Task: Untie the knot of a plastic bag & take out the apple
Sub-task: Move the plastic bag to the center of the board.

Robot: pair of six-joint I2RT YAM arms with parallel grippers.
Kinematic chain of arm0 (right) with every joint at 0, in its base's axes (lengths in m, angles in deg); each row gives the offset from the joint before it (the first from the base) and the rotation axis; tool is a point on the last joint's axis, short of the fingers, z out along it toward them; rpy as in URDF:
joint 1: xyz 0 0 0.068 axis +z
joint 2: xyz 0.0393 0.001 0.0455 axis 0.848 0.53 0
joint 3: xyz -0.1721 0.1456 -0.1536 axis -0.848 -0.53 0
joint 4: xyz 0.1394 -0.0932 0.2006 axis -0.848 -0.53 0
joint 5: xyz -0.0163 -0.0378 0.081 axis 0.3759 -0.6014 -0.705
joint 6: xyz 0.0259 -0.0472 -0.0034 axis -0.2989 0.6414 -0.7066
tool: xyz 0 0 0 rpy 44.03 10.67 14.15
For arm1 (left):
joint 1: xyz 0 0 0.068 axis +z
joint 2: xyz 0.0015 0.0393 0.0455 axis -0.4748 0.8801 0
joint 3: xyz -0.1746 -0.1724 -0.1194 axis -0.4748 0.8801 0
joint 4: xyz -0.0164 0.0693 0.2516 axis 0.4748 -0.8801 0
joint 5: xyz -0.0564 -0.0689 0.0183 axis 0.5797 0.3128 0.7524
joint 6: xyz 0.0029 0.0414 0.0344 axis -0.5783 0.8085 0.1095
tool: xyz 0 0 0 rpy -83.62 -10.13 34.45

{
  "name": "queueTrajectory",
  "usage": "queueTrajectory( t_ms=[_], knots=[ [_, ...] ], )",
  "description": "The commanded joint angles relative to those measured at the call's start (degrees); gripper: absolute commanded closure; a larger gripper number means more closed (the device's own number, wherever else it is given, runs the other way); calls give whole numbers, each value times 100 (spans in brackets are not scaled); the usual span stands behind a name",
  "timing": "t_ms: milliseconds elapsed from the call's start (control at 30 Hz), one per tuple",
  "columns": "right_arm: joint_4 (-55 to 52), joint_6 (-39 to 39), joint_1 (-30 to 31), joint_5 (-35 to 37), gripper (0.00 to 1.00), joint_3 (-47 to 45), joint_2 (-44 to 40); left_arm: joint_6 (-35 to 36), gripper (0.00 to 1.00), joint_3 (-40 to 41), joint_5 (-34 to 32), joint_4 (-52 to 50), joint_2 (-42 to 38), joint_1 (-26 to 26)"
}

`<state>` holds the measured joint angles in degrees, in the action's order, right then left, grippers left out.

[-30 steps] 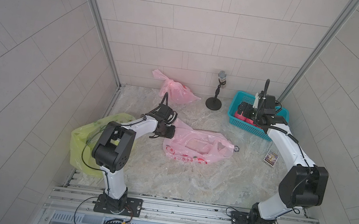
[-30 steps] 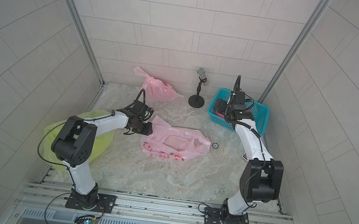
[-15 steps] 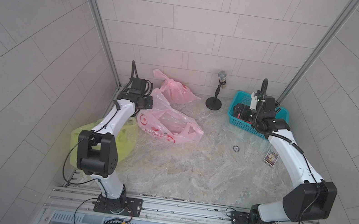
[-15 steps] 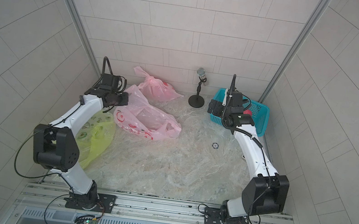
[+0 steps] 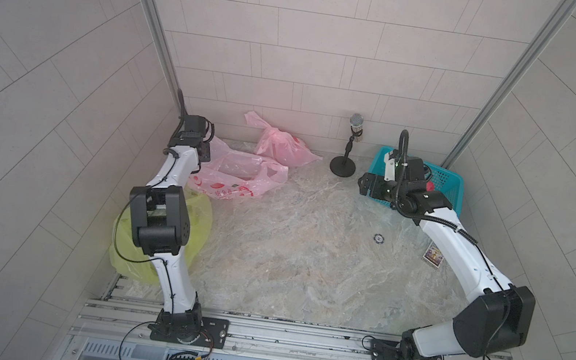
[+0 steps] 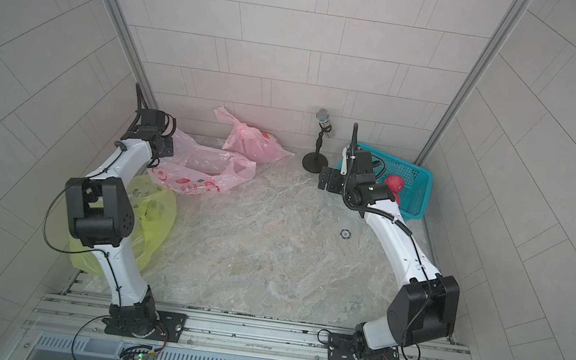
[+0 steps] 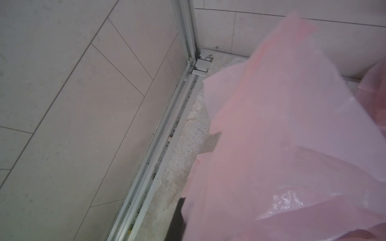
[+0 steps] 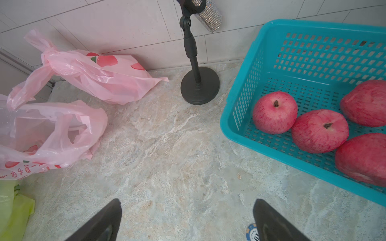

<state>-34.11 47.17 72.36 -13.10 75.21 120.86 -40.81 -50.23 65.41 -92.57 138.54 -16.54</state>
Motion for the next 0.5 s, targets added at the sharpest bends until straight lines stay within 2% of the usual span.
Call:
queueTrajectory(
  t_ms=[0,67,133,200,300,467],
  knots=[
    [-155,7,107,67,0,169,150,276,92,-210,-678,315,99,208],
    [-175,-3,161,80,0,233,236,342,87,-271,-837,356,169,317],
    [-192,-6,213,89,0,300,333,360,74,-216,-849,523,185,388],
    [-219,2,265,85,0,382,437,386,66,-170,-732,634,188,400],
    [-246,-2,333,61,0,505,572,213,42,-26,-267,787,89,401],
    [-235,2,382,33,0,596,683,-252,23,291,826,1060,-367,395]
  ],
)
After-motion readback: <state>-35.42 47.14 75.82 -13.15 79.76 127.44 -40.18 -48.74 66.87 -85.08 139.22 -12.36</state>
